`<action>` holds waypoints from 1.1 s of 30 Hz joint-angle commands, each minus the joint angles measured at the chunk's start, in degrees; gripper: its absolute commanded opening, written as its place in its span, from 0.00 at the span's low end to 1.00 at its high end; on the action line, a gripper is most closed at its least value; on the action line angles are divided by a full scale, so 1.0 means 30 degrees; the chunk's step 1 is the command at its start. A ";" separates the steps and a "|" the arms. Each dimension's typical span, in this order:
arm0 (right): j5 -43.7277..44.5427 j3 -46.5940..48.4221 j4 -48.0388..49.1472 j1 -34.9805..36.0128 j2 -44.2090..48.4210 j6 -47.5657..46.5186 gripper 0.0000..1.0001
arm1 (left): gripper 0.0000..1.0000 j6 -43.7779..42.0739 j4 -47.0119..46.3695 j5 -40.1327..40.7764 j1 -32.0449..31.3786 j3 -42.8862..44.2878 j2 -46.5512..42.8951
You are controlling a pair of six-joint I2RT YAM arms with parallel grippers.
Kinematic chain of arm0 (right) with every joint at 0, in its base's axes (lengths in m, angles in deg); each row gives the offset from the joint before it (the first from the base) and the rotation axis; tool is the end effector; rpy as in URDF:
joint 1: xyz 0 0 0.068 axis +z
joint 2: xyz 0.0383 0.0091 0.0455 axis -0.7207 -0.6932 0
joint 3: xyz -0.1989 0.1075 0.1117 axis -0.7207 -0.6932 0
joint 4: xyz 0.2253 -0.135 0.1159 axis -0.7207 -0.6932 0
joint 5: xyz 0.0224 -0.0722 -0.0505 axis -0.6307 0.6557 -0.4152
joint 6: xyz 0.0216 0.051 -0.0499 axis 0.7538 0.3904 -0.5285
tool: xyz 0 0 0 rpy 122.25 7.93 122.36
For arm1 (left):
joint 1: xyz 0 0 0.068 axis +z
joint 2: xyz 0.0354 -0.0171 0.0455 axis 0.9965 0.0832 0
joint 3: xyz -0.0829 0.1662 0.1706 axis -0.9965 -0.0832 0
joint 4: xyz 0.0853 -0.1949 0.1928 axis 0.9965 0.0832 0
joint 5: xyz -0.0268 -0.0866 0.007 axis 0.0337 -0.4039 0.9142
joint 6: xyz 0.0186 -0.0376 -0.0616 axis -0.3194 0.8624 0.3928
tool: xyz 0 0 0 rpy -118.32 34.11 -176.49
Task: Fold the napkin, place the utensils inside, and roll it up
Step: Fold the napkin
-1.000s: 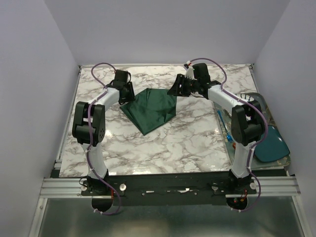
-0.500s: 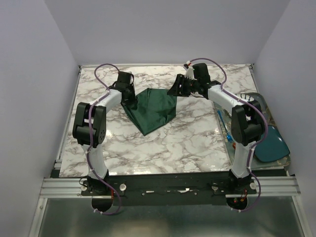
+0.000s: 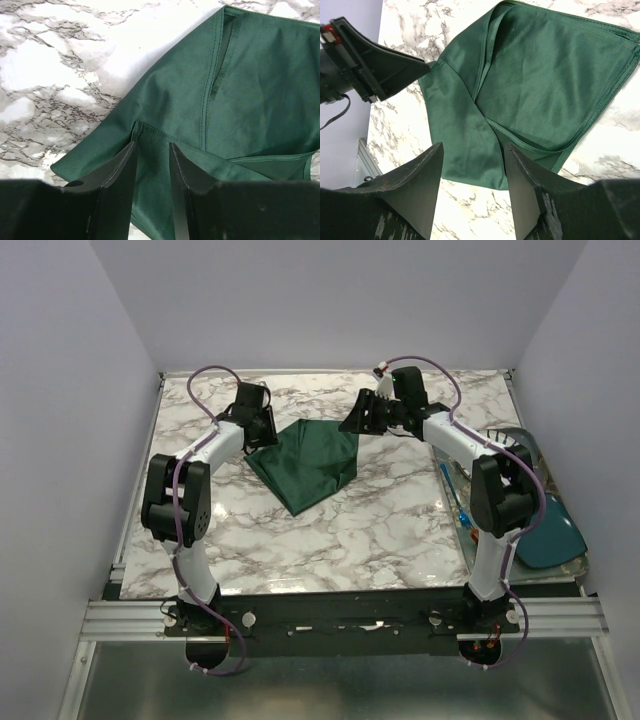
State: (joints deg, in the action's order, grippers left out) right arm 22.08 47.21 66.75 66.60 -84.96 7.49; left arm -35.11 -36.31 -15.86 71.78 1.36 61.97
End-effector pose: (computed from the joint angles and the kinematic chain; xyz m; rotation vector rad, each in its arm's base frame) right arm 0.4433 0.2014 0.1989 -0.1961 2.2988 1.0735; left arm 0.4346 -0.1058 0.1633 -0.2019 2.4300 -0.3274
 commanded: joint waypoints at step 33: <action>-0.0100 -0.0757 -0.0746 -0.0268 0.1503 0.0117 0.60 | 0.00 0.0556 -0.1061 -0.1840 -0.0173 -0.2345 -0.2029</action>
State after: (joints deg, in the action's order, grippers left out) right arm 21.73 46.62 66.31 66.23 -84.43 7.49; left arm -35.22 -37.58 -14.57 71.78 -2.58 62.82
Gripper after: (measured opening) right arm 0.602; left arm 0.009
